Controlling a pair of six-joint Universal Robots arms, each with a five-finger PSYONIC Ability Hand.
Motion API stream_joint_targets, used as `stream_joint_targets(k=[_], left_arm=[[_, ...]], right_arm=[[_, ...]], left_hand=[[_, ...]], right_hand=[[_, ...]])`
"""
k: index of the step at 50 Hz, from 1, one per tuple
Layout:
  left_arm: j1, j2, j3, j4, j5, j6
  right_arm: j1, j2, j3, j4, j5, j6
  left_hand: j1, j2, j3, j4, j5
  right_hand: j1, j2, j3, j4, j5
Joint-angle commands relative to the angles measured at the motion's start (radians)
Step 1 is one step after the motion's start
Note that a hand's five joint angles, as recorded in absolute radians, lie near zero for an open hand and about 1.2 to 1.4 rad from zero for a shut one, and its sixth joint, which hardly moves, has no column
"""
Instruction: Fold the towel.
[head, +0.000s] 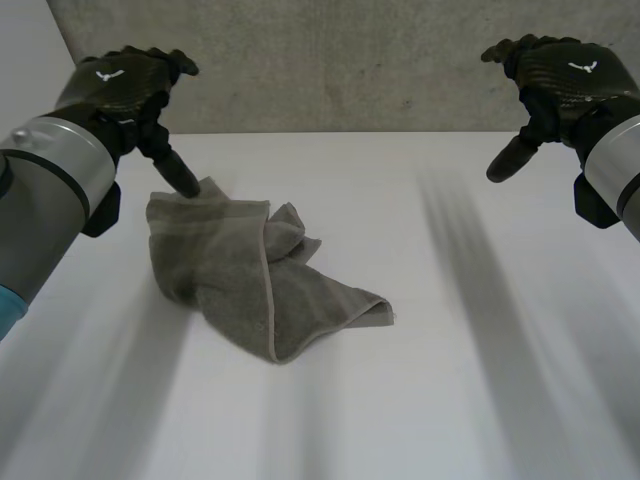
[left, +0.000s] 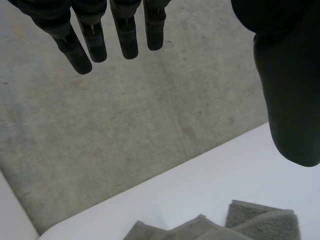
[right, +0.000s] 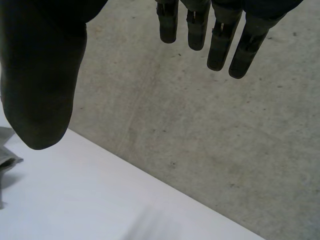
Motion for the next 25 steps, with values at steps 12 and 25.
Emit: stream_joint_targets(k=[12, 25], left_arm=[[0.022, -0.303, -0.038, 0.022, 0.239, 0.428], [0.016, -0.445, -0.026, 0.094, 0.241, 0.591]], right_arm=[[0.274, 0.357, 0.019, -0.03, -0.1, -0.131], [0.386, 0.577, -0.004, -0.216, -0.061, -0.128]], left_hand=[[-0.073, -0.059, -0.052, -0.066, -0.2], [0.088, 0.102, 0.109, 0.095, -0.039]], right_hand=[[-0.025, -0.077, -0.071, -0.079, -0.054], [0.056, 0.004, 0.009, 0.002, 0.026]])
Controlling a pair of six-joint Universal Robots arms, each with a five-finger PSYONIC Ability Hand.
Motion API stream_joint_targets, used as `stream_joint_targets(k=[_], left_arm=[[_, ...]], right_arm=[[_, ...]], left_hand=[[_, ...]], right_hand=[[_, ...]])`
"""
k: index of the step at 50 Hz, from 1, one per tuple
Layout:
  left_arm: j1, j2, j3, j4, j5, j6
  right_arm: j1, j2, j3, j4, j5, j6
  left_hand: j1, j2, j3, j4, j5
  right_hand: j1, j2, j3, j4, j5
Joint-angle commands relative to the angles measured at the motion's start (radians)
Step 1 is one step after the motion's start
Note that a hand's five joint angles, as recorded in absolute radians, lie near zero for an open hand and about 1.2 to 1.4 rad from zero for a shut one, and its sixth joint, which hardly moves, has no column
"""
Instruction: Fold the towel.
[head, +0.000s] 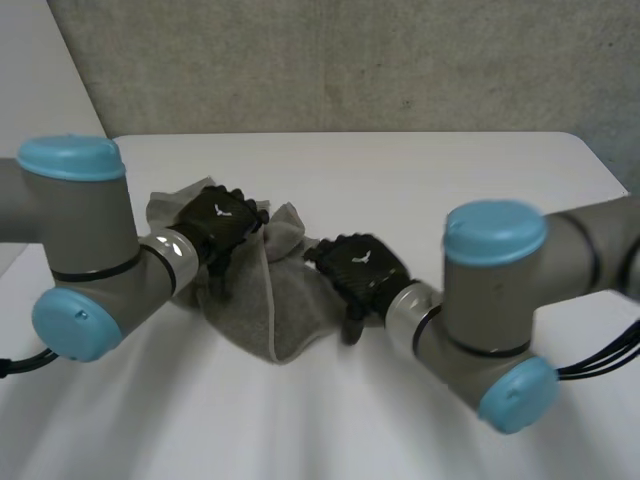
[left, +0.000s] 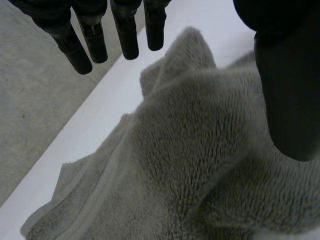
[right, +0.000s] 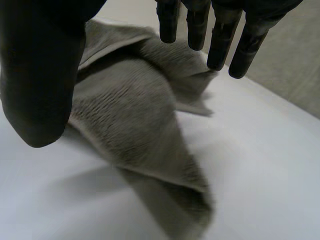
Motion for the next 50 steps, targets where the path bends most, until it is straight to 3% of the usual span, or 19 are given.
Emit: stream_joint_targets(k=[1, 7, 12, 17, 21, 28, 30, 32, 37, 39, 41, 42, 44, 50], left_arm=[[-0.005, -0.056, 0.005, 0.036, -0.003, 0.044], [-0.01, -0.093, 0.008, 0.045, -0.003, 0.047], [-0.011, -0.105, 0.013, 0.047, -0.003, 0.045], [-0.01, -0.104, 0.022, 0.053, -0.006, 0.044], [-0.01, -0.095, 0.025, 0.053, -0.007, 0.038], [-0.014, -0.058, 0.036, 0.053, -0.012, 0.03], [-0.016, -0.033, 0.033, 0.053, -0.012, 0.025], [-0.016, -0.027, 0.028, 0.053, -0.012, 0.021], [-0.019, -0.013, 0.018, 0.053, -0.013, 0.019], [-0.019, -0.01, 0.016, 0.053, -0.013, 0.019], [-0.019, -0.007, 0.016, 0.053, -0.015, 0.018], [-0.019, -0.007, 0.016, 0.053, -0.015, 0.018], [-0.019, -0.004, 0.018, 0.053, -0.015, 0.011], [-0.017, 0.008, 0.112, 0.071, -0.023, -0.05]], right_arm=[[0.044, 0.093, -0.021, -0.092, 0.036, 0.003], [0.046, 0.129, -0.041, -0.109, 0.044, 0.001], [0.05, 0.147, -0.059, -0.12, 0.045, 0.003], [0.052, 0.173, -0.09, -0.157, 0.053, 0.005], [0.052, 0.184, -0.101, -0.16, 0.054, 0.005], [0.062, 0.203, -0.11, -0.159, 0.057, 0.006], [0.072, 0.201, -0.107, -0.159, 0.062, 0.008], [0.075, 0.2, -0.101, -0.159, 0.062, 0.012], [0.075, 0.195, -0.095, -0.159, 0.067, 0.048], [0.075, 0.195, -0.095, -0.16, 0.067, 0.054], [0.072, 0.195, -0.101, -0.162, 0.07, 0.057], [0.072, 0.195, -0.101, -0.162, 0.07, 0.057], [0.069, 0.198, -0.107, -0.169, 0.065, 0.061], [0.064, 0.186, -0.157, -0.171, 0.054, 0.08]], left_hand=[[0.079, 0.077, 0.084, 0.086, -0.098], [0.252, 0.25, 0.257, 0.259, 0.075], [0.458, 0.456, 0.463, 0.465, 0.281], [0.8, 0.798, 0.805, 0.808, 0.623], [0.88, 0.878, 0.885, 0.887, 0.703], [1.103, 1.101, 1.108, 1.11, 0.926], [1.103, 1.101, 1.108, 1.11, 0.926], [1.103, 1.101, 1.108, 1.11, 0.926], [1.103, 1.101, 1.108, 1.11, 0.926], [1.103, 1.101, 1.108, 1.11, 0.926], [1.103, 1.101, 1.108, 1.11, 0.926], [1.103, 1.101, 1.108, 1.11, 0.926], [1.103, 1.101, 1.108, 1.11, 0.926], [1.103, 1.101, 1.108, 1.11, 0.926]], right_hand=[[0.096, 0.045, 0.05, 0.043, 0.067], [0.158, 0.107, 0.112, 0.105, 0.129], [0.348, 0.298, 0.303, 0.296, 0.32], [0.668, 0.617, 0.622, 0.615, 0.639], [0.774, 0.723, 0.729, 0.721, 0.745], [0.704, 0.653, 0.658, 0.651, 0.675], [0.418, 0.367, 0.372, 0.365, 0.389], [0.343, 0.293, 0.298, 0.29, 0.315], [0.366, 0.315, 0.321, 0.313, 0.338], [0.428, 0.377, 0.383, 0.375, 0.399], [0.708, 0.657, 0.663, 0.655, 0.679], [0.71, 0.659, 0.664, 0.657, 0.681], [1.147, 1.097, 1.102, 1.095, 1.119], [1.196, 1.145, 1.151, 1.143, 1.167]])
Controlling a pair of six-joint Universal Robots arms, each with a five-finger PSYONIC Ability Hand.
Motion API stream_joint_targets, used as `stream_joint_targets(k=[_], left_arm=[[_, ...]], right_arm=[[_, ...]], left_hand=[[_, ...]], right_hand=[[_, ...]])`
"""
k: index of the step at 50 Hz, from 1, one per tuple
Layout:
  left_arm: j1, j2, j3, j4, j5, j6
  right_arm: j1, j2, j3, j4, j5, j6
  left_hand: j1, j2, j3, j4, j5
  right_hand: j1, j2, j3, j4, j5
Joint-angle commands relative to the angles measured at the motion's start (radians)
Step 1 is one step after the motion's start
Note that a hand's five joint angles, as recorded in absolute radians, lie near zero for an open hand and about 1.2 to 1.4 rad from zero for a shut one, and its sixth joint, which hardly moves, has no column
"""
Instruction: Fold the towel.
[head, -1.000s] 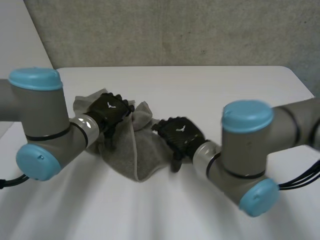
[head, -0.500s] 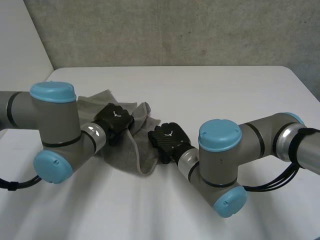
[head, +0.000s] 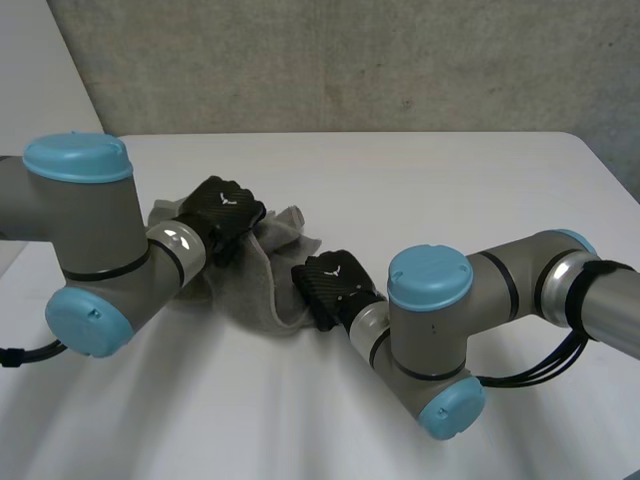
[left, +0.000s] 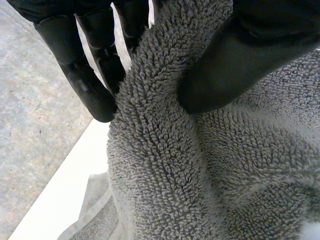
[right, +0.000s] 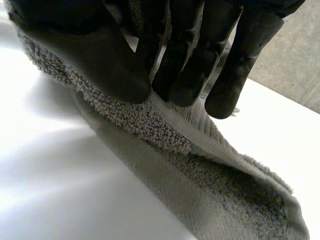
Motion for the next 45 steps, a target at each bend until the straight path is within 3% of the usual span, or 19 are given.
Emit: stream_joint_targets(k=[1, 6, 7, 8, 9, 10, 11, 12, 15, 17, 19, 22, 27, 34, 43, 45], left_arm=[[0.001, 0.008, 0.089, 0.018, -0.008, -0.051], [0.001, 0.016, 0.259, 0.043, -0.101, -0.107], [0.003, 0.027, 0.33, 0.064, -0.162, -0.151], [0.003, 0.027, 0.331, 0.064, -0.163, -0.151], [0.005, 0.044, 0.39, 0.097, -0.23, -0.207], [0.005, 0.044, 0.391, 0.098, -0.23, -0.208], [0.011, 0.074, 0.446, 0.162, -0.317, -0.299], [0.018, 0.1, 0.463, 0.212, -0.368, -0.368], [0.018, 0.145, 0.452, 0.28, -0.408, -0.465], [0.015, 0.159, 0.431, 0.291, -0.407, -0.491], [0.012, 0.169, 0.388, 0.288, -0.407, -0.498], [0.003, 0.203, 0.255, 0.285, -0.397, -0.496], [-0.008, 0.246, 0.017, 0.29, -0.334, -0.493], [-0.031, 0.304, -0.326, 0.32, -0.244, -0.493], [-0.054, 0.346, -0.534, 0.342, -0.235, -0.464], [-0.087, 0.354, -0.578, 0.34, -0.22, -0.421]], right_arm=[[-0.007, -0.01, -0.052, -0.004, -0.011, 0.017], [-0.06, -0.09, -0.18, -0.017, -0.002, 0.011], [-0.098, -0.146, -0.216, -0.046, 0.008, 0.011], [-0.135, -0.226, -0.236, -0.113, 0.028, 0.008], [-0.136, -0.227, -0.236, -0.113, 0.029, 0.008], [-0.168, -0.31, -0.236, -0.211, 0.056, 0.011], [-0.2, -0.384, -0.22, -0.318, 0.08, 0.01], [-0.2, -0.385, -0.22, -0.319, 0.081, 0.01], [-0.238, -0.469, -0.184, -0.445, 0.073, 0.001], [-0.248, -0.477, -0.181, -0.434, 0.042, -0.006], [-0.243, -0.475, -0.16, -0.362, -0.052, -0.01], [-0.238, -0.472, -0.116, -0.284, -0.125, -0.015], [-0.238, -0.468, -0.024, -0.221, -0.174, -0.019], [-0.238, -0.443, 0.119, -0.178, -0.175, -0.059], [-0.258, -0.386, 0.237, -0.08, -0.171, -0.18], [-0.265, -0.382, 0.244, -0.07, -0.168, -0.185]], left_hand=[[0.035, -0.052, -0.143, -0.095, -0.23], [0.035, -0.052, -0.143, -0.095, -0.23], [0.035, -0.052, -0.143, -0.095, -0.23], [0.035, -0.052, -0.143, -0.095, -0.23], [0.035, -0.052, -0.143, -0.095, -0.23], [0.035, -0.052, -0.143, -0.095, -0.23], [0.035, -0.052, -0.143, -0.095, -0.23], [0.035, -0.052, -0.143, -0.095, -0.23], [0.035, -0.052, -0.143, -0.095, -0.23], [0.035, -0.052, -0.143, -0.095, -0.23], [0.035, -0.052, -0.143, -0.095, -0.23], [0.035, -0.052, -0.143, -0.095, -0.23], [0.035, -0.052, -0.143, -0.095, -0.23], [-0.114, -0.201, -0.292, -0.244, -0.379], [-0.138, -0.224, -0.316, -0.268, -0.403], [-0.196, -0.283, -0.374, -0.326, -0.461]], right_hand=[[0.066, 0.084, 0.077, 0.071, 0.062], [0.066, 0.084, 0.077, 0.071, 0.062], [0.066, 0.084, 0.077, 0.071, 0.062], [0.066, 0.084, 0.077, 0.071, 0.062], [0.066, 0.084, 0.077, 0.071, 0.062], [0.066, 0.084, 0.077, 0.071, 0.062], [0.066, 0.084, 0.077, 0.071, 0.062], [0.066, 0.084, 0.077, 0.071, 0.062], [0.066, 0.084, 0.077, 0.071, 0.062], [0.066, 0.084, 0.077, 0.071, 0.062], [0.066, 0.084, 0.077, 0.071, 0.062], [0.066, 0.084, 0.077, 0.071, 0.062], [0.066, 0.084, 0.077, 0.071, 0.062], [0.066, 0.084, 0.077, 0.071, 0.062], [0.066, 0.084, 0.077, 0.071, 0.062], [-0.033, -0.015, -0.021, -0.027, -0.036]])
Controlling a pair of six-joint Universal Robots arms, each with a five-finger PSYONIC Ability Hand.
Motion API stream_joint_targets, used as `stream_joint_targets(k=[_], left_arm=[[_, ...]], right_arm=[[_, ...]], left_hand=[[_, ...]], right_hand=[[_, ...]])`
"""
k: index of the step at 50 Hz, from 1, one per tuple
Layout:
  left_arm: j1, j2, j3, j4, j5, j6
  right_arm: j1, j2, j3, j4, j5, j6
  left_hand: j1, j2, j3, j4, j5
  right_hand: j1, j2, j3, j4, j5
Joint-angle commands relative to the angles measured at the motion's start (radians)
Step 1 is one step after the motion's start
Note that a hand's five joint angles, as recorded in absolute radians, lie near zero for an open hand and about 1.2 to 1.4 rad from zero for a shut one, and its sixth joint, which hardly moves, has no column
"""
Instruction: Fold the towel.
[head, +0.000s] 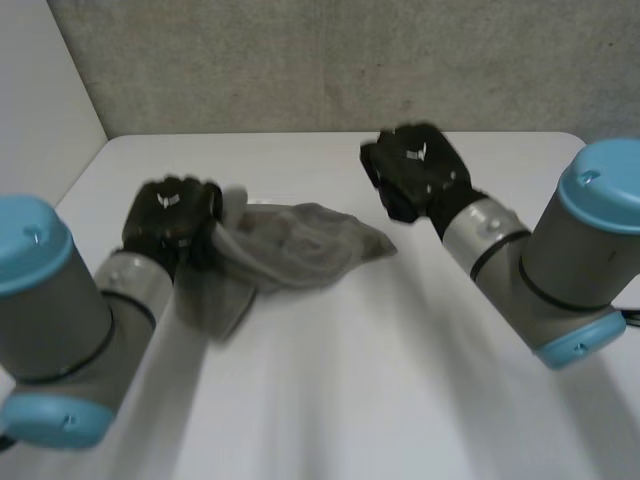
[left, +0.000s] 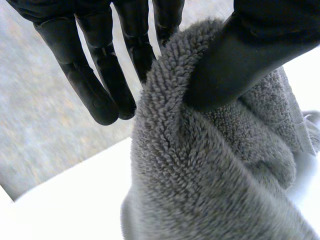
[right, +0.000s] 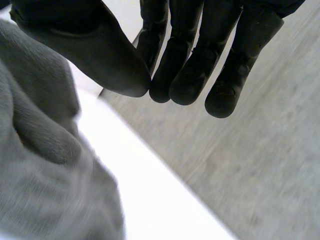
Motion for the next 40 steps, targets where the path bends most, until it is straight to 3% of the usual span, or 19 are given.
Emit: stream_joint_targets(k=[1, 2, 3, 4, 10, 15, 21, 27, 35, 36, 37, 39, 40], left_arm=[[-0.048, 0.023, -0.12, 0.007, 0.016, 0.062], [-0.065, 0.029, -0.14, 0.008, 0.023, 0.087], [-0.077, 0.033, -0.161, 0.01, 0.026, 0.11], [-0.078, 0.034, -0.161, 0.01, 0.026, 0.11], [-0.12, 0.087, -0.191, 0.01, 0.026, 0.161], [-0.139, 0.119, -0.175, 0.009, 0.028, 0.161], [-0.147, 0.136, -0.126, -0.002, 0.023, 0.151], [-0.166, 0.153, -0.106, -0.004, 0.022, 0.153], [-0.174, 0.193, -0.122, -0.004, 0.02, 0.144], [-0.174, 0.193, -0.122, -0.004, 0.02, 0.144], [-0.176, 0.201, -0.123, -0.004, 0.02, 0.139], [-0.174, 0.207, -0.123, -0.004, 0.02, 0.135], [-0.174, 0.208, -0.123, -0.004, 0.019, 0.13]], right_arm=[[-0.029, 0.035, 0.048, 0.06, 0.01, -0.057], [-0.029, 0.035, 0.048, 0.06, 0.01, -0.057], [-0.034, 0.042, 0.05, 0.077, 0.01, -0.056], [-0.034, 0.048, 0.05, 0.1, 0.01, -0.056], [-0.024, 0.053, 0.053, 0.18, 0.008, -0.04], [-0.011, 0.079, 0.079, 0.201, 0.008, 0.062], [0.04, 0.095, 0.087, 0.189, 0.003, 0.171], [0.084, 0.217, 0.053, 0.106, 0.016, 0.223], [0.126, 0.315, -0.047, 0.029, 0.106, 0.237], [0.127, 0.329, -0.062, 0.011, 0.131, 0.242], [0.127, 0.329, -0.062, 0.011, 0.131, 0.242], [0.132, 0.335, -0.074, -0.018, 0.152, 0.243], [0.132, 0.335, -0.075, -0.018, 0.152, 0.243]], left_hand=[[-0.196, -0.229, -0.227, -0.23, -0.425], [-0.237, -0.27, -0.268, -0.27, -0.466], [-0.243, -0.276, -0.274, -0.276, -0.472], [-0.243, -0.276, -0.274, -0.277, -0.472], [-0.217, -0.25, -0.248, -0.25, -0.446], [-0.167, -0.2, -0.198, -0.2, -0.396], [-0.132, -0.165, -0.162, -0.165, -0.361], [-0.132, -0.165, -0.162, -0.165, -0.361], [-0.132, -0.165, -0.162, -0.165, -0.361], [-0.132, -0.165, -0.162, -0.165, -0.361], [-0.129, -0.162, -0.16, -0.162, -0.358], [-0.132, -0.165, -0.162, -0.165, -0.361], [-0.132, -0.165, -0.162, -0.165, -0.361]], right_hand=[[-0.323, -0.319, -0.318, -0.317, -0.343], [-0.326, -0.322, -0.321, -0.319, -0.346], [-0.616, -0.613, -0.612, -0.61, -0.637], [-0.762, -0.758, -0.757, -0.755, -0.782], [-0.854, -0.851, -0.85, -0.848, -0.875], [-0.916, -0.912, -0.911, -0.909, -0.936], [-0.933, -0.93, -0.929, -0.927, -0.954], [-0.922, -0.918, -0.917, -0.915, -0.942], [-0.754, -0.751, -0.75, -0.748, -0.775], [-0.583, -0.579, -0.578, -0.577, -0.603], [-0.581, -0.577, -0.577, -0.575, -0.602], [-0.169, -0.166, -0.165, -0.163, -0.19], [-0.167, -0.164, -0.163, -0.161, -0.188]])
